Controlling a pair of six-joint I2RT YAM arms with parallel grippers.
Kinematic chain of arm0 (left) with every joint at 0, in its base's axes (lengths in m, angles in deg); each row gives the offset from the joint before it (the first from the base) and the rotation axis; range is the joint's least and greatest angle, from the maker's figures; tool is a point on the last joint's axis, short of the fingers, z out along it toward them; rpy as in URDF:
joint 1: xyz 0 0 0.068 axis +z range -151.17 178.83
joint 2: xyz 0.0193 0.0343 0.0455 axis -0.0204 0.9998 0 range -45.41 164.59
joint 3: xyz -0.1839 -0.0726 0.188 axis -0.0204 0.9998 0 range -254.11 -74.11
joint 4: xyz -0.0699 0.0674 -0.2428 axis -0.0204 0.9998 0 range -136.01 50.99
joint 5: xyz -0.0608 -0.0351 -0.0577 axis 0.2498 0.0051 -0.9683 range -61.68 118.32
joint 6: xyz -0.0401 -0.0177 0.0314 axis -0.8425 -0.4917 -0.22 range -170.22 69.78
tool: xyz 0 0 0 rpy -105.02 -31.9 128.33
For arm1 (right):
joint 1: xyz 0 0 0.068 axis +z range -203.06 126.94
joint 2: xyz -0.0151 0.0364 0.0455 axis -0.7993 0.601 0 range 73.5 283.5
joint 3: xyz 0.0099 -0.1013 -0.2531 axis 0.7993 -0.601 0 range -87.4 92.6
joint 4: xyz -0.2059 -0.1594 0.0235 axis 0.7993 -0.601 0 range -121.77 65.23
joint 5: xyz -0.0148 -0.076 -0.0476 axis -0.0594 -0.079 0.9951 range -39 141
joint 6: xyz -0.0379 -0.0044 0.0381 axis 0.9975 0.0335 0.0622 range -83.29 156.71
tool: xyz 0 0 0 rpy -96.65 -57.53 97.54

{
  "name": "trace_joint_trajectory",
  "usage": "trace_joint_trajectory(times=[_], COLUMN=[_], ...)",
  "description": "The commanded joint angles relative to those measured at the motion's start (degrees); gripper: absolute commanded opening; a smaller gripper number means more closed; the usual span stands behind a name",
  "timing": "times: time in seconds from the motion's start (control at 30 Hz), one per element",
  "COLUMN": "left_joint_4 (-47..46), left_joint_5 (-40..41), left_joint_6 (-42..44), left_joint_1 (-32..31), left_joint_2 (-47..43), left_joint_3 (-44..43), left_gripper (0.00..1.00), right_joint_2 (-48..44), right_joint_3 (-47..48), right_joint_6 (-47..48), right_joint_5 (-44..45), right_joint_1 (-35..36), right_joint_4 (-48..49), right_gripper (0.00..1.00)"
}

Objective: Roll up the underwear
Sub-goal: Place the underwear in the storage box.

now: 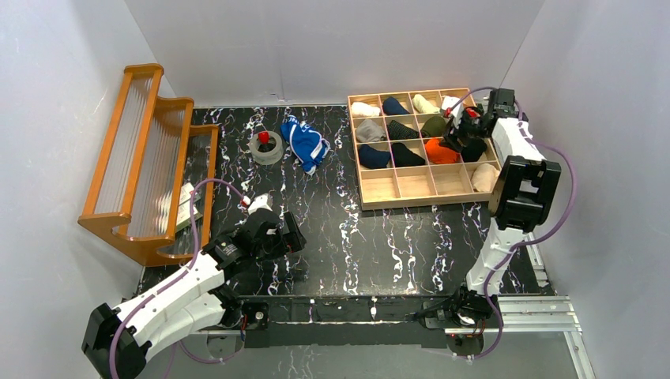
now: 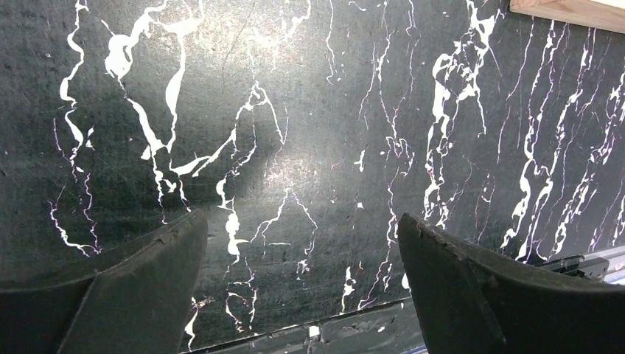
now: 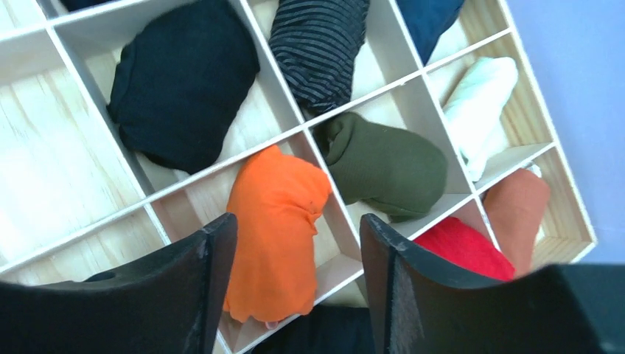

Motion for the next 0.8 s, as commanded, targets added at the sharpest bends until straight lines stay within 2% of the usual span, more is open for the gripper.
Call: trace_joint_trajectory(times=[0.0,0.13,0.23,0.33,0.57,0.77], left_joint_4=[0.05,0.13,0.19,0.31,0.29,0.30], left_joint_5=[-0.09,0.07,-0.02,0.00,-0.28,0.17], left_joint_6=[0.61,0.39,0.33,0.05,0.17,0.01], left_joint_1=[-0.09,-0.08,-0.10,-0.10,-0.08,-0.07], left_joint_2=[-0.62,-1.41,-1.92,-2.22,-2.04,-2.41], left_joint_3=[-0.86,-0.86,-0.82,-0.66,-0.37,-0.26], left_gripper=[0.98,0.98,0.98,0.98,0.98,0.98], right_joint_2=[-3.23,-0.75,1.94,4.30,5.28,-1.74], right_joint_3=[-0.02,-0.37,-0.13,-0.76,-7.75,-8.21], right_joint_6=[-10.72,-17.56,-20.46,-23.55,-28.91,-32.38], right_joint_5=[-3.84,-4.82,-4.77,-1.84,3.13,2.68], right_joint_1=[0.18,0.14,0.16,0.14,0.09,0.05], right_joint_4=[4.11,7.42,7.06,6.16,12.35,20.85], right_gripper=[0.62,0.36,0.11,0.01,0.01,0.01])
